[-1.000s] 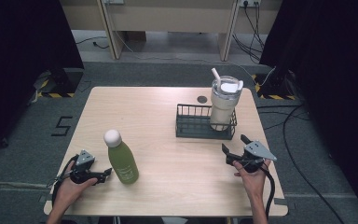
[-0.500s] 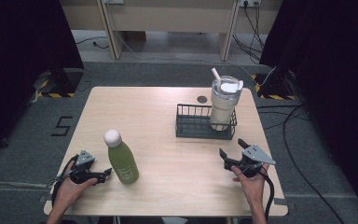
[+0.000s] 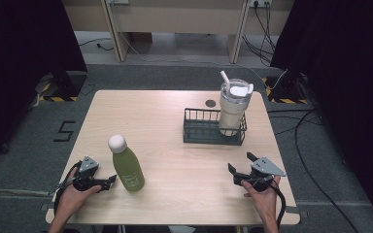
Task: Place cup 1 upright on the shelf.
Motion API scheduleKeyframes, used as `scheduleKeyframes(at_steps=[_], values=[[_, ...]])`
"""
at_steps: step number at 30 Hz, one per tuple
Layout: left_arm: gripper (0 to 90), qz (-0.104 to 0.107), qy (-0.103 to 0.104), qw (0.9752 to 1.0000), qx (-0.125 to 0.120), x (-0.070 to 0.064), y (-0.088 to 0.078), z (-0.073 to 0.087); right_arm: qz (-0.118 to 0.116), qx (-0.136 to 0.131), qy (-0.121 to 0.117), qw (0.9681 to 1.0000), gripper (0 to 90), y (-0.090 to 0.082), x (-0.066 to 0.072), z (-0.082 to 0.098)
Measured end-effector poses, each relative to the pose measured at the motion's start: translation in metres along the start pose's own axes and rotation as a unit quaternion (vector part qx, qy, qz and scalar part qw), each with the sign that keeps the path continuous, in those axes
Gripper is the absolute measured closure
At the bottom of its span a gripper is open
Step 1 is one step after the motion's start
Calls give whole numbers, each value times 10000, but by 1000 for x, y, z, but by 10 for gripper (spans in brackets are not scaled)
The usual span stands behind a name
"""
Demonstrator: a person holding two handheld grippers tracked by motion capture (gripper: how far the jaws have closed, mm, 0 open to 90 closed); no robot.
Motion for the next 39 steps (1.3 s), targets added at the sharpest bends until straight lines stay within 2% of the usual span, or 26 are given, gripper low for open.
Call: scheduleKeyframes(at_steps=[7, 13, 23, 28, 31, 32, 35, 39], values=[[98, -19, -21, 10000, -6, 0, 0, 0, -85, 436, -151, 9989, 153, -1, 7, 8], [98, -26, -15, 10000, 7, 0, -1, 1, -113, 687, -245, 9973, 153, 0, 9, 13], [98, -28, -26, 10000, 4, 0, -2, 1, -161, 1123, -116, 9935, 155, 1, 9, 25], [98, -27, -26, 10000, 4, 0, -2, 1, -140, 1421, -89, 9897, 155, 2, 8, 31], [98, -23, -27, 10000, 6, 0, -2, 1, -161, 1684, -31, 9856, 153, 4, 8, 38], [98, -23, -27, 10000, 6, 0, -2, 1, -161, 1684, -31, 9856, 153, 4, 8, 38], [97, -15, -29, 10000, 9, 0, -2, 1, -122, 1831, -122, 9829, 155, 4, 8, 40], [98, -13, -30, 10000, 9, 0, -2, 1, -181, 1895, 19, 9817, 152, 4, 8, 41]])
Point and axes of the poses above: each handheld gripper's, and its own axes: y roughly forward along the jaws, z roughly out of its underside, x roughly to its left, the point moved 4 cm from there along y, roughly forward along the jaws, and after that the axes turned 3 degrees about -y, right-handed, at the moved point
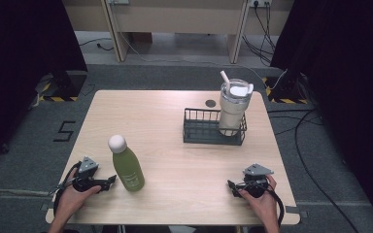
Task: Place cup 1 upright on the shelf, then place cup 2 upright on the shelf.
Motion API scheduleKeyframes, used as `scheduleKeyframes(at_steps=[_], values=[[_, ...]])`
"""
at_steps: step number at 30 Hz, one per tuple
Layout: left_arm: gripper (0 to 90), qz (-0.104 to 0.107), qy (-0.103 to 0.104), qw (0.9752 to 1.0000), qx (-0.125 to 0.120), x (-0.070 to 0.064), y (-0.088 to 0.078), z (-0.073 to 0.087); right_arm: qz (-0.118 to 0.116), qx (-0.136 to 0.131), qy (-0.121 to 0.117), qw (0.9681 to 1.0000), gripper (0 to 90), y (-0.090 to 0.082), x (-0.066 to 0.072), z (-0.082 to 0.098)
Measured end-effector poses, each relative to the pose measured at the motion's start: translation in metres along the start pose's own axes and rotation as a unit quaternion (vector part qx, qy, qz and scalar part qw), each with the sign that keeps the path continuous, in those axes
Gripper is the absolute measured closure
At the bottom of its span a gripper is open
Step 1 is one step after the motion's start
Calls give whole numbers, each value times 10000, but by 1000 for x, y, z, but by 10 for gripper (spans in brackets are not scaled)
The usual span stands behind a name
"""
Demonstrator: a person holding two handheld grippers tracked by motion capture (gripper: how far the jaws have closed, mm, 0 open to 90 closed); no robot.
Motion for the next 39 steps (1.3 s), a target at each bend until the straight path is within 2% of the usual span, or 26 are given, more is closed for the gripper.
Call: scheduleKeyframes(at_steps=[14, 15, 16, 19, 20, 24, 27, 28, 30, 36, 39], values=[[104, 18, -7, 10000, -12, 0, 0, 0, -26, 28, 29, 10000, 139, 0, -1, 0], [104, 36, 1, 10000, -27, 0, 0, 0, -26, 30, 36, 10000, 137, 1, -1, 0], [146, 75, 16, 10000, -58, -1, -1, 0, -47, 31, 41, 10000, 133, 1, -1, 0], [150, 185, 64, 9997, -115, -2, -3, 1, -62, 41, 35, 10000, 124, 1, -1, 0], [151, 242, 58, 9995, -212, -2, -5, 1, -66, 49, 55, 10000, 121, 1, -1, 0], [151, 366, -33, 9988, -328, -3, -9, 3, -70, 59, 59, 9999, 113, 1, 0, 0], [151, 517, -87, 9971, -558, -4, -15, 0, -64, 63, 43, 10000, 106, 2, -1, 0], [151, 590, -157, 9959, -661, -5, -17, -1, -64, 63, 43, 10000, 106, 2, -1, 0], [151, 752, -150, 9933, -860, -10, -23, -3, -68, 59, 28, 10000, 103, 2, -1, 0], [150, 883, -91, 9913, -973, -18, -32, 1, -76, 83, 23, 9999, 95, 2, -1, 0], [150, 938, -105, 9888, -1153, -22, -42, 3, -79, 87, 17, 9999, 89, 2, -1, -1]])
Point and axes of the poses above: each handheld gripper's, and its own axes: y roughly forward along the jaws, z roughly out of its underside, x roughly to its left, the point moved 4 cm from there along y, roughly forward along the jaws, and after that the axes turned 3 degrees about -y, right-handed, at the moved point
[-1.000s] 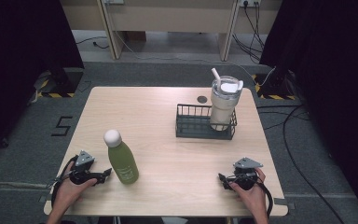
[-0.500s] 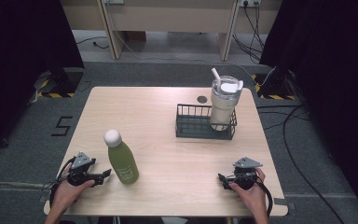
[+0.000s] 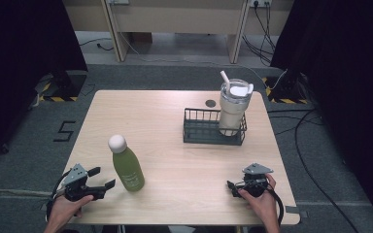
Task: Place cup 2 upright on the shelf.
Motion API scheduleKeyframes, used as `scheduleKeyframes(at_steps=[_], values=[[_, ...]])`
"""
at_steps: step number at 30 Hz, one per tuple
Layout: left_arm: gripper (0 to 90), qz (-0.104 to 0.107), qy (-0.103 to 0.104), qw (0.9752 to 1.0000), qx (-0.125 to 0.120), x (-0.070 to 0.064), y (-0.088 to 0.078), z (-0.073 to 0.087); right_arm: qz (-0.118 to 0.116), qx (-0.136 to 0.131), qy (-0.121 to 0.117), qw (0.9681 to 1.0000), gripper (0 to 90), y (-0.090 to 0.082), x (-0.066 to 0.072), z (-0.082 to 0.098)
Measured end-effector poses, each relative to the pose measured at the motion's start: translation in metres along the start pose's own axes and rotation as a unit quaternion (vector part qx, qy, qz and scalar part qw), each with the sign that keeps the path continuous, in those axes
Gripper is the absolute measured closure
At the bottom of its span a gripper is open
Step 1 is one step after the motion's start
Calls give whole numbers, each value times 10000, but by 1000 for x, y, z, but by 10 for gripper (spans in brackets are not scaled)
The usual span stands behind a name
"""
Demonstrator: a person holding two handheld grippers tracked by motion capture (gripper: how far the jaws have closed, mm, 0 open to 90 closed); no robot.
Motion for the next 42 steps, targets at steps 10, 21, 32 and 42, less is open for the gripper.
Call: scheduleKeyframes(at_steps=[10, 21, 32, 42], values=[[150, 322, 102, 9987, -379, -23, -8, -6, -3, 1, 9, 10000, 83, 0, 0, 0], [150, 545, 201, 9964, -616, -39, -3, -16, -10, 8, 5, 10000, 76, 1, 0, -1], [149, 705, 270, 9950, -661, -49, 12, -22, -26, 20, 9, 10000, 72, 1, 0, -1], [149, 752, 361, 9941, -696, -57, 23, -29, -28, 20, 8, 10000, 70, 1, 0, -1]])
Point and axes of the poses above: each handheld gripper's, and its own axes: y roughly forward along the jaws, z roughly out of its underside, x roughly to its left, the point moved 4 cm from there along y, roughly forward along the jaws, and after that the axes turned 3 degrees about -y, right-handed, at the moved point
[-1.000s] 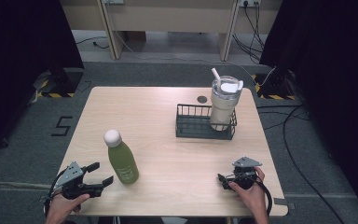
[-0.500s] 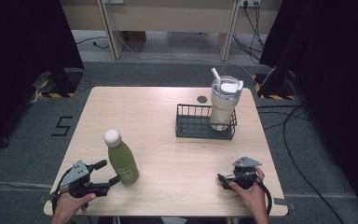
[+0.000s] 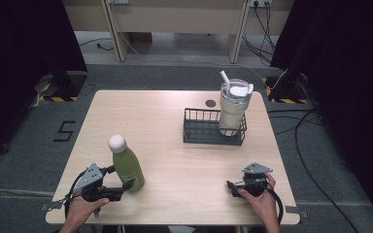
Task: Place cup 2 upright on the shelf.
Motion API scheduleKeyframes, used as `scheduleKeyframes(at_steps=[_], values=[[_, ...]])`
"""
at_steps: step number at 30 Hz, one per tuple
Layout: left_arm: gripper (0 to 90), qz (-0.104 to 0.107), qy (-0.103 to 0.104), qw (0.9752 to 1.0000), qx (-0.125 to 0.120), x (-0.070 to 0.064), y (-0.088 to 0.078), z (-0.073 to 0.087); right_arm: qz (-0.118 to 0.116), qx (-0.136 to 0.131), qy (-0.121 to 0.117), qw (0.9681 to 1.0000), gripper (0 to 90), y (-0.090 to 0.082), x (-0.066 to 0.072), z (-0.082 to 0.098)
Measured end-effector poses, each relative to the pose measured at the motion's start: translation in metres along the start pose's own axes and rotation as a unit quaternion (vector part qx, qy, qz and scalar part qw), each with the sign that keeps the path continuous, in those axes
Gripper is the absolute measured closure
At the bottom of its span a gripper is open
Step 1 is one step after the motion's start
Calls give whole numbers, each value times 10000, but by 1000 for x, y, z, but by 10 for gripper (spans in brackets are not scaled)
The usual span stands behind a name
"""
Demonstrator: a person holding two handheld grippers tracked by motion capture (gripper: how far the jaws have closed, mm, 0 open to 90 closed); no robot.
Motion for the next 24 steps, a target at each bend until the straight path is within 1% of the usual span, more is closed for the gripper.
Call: scheduleKeyframes(at_steps=[5, 10, 17, 20, 22, 24], values=[[150, -2, 16, 10000, -27, -1, 5, -2, 0, 0, 0, 10000, 70, 0, 0, 0], [149, 17, 49, 10000, 6, -1, 11, -2, 1, 2, -3, 10000, 69, 0, 0, 0], [150, -9, 97, 9999, 81, 0, 22, 3, -4, 8, -9, 10000, 66, 0, 0, 0], [162, -15, 111, 9999, 97, 1, 23, 5, -5, 10, -8, 10000, 66, 0, 0, 0], [177, -11, 104, 9999, 62, 1, 23, 5, -9, 7, -28, 10000, 65, 0, 0, 0], [187, -29, 178, 9998, 59, 1, 23, 5, -10, 11, -21, 10000, 63, 0, 0, 0]])
Point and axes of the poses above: each handheld gripper's, and its own axes: y roughly forward along the jaws, z roughly out of its underside, x roughly to its left, the point moved 4 cm from there along y, roughly forward along the jaws, and after that the axes turned 3 degrees about -y, right-handed, at the moved point
